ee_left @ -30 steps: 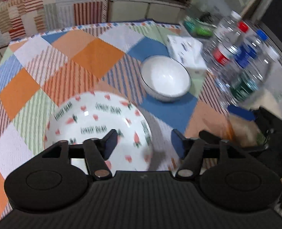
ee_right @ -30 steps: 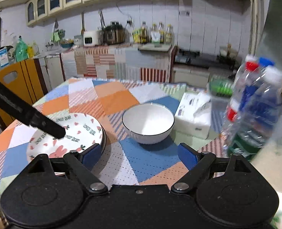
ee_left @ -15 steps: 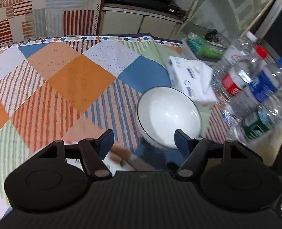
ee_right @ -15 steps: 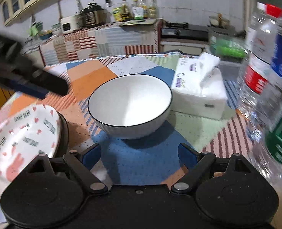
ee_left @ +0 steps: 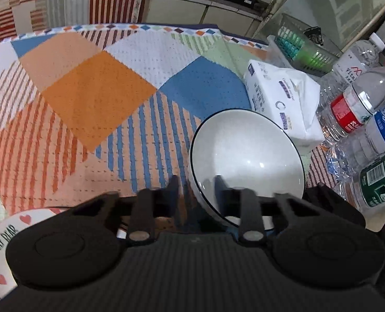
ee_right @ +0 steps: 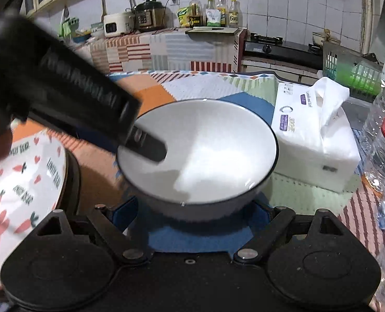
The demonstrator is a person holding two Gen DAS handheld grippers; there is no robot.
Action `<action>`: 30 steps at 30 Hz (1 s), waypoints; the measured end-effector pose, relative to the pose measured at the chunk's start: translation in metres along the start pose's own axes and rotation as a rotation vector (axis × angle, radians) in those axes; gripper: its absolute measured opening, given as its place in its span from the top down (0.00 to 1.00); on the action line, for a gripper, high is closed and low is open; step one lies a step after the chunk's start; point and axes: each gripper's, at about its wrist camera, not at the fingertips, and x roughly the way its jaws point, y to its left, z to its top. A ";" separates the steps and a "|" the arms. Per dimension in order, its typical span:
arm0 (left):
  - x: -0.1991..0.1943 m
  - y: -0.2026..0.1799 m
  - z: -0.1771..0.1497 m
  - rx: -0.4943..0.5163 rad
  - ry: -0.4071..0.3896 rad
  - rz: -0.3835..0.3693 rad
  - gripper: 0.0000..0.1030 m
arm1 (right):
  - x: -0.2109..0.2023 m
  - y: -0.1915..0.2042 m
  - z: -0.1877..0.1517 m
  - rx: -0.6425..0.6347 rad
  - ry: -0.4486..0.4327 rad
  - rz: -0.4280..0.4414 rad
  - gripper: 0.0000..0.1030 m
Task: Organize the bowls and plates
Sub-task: 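Close the right tool on the last white bowl rim while the left tool grips it too, then lift the last bowl with both tools and carry it over the nested bowls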
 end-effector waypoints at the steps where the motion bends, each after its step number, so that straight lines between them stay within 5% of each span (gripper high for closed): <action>1: 0.000 0.001 0.000 -0.014 -0.003 -0.017 0.83 | 0.001 -0.002 0.001 0.009 -0.005 0.002 0.12; 12: -0.016 -0.015 -0.006 0.081 -0.017 -0.006 0.83 | 0.007 -0.004 0.011 0.050 0.016 0.005 0.12; 21: -0.063 -0.038 -0.005 0.122 -0.018 -0.077 0.82 | -0.038 0.005 0.024 0.094 0.037 -0.060 0.12; 30: -0.126 -0.054 -0.014 0.192 -0.019 -0.123 0.81 | -0.104 0.024 0.023 0.019 -0.065 -0.029 0.12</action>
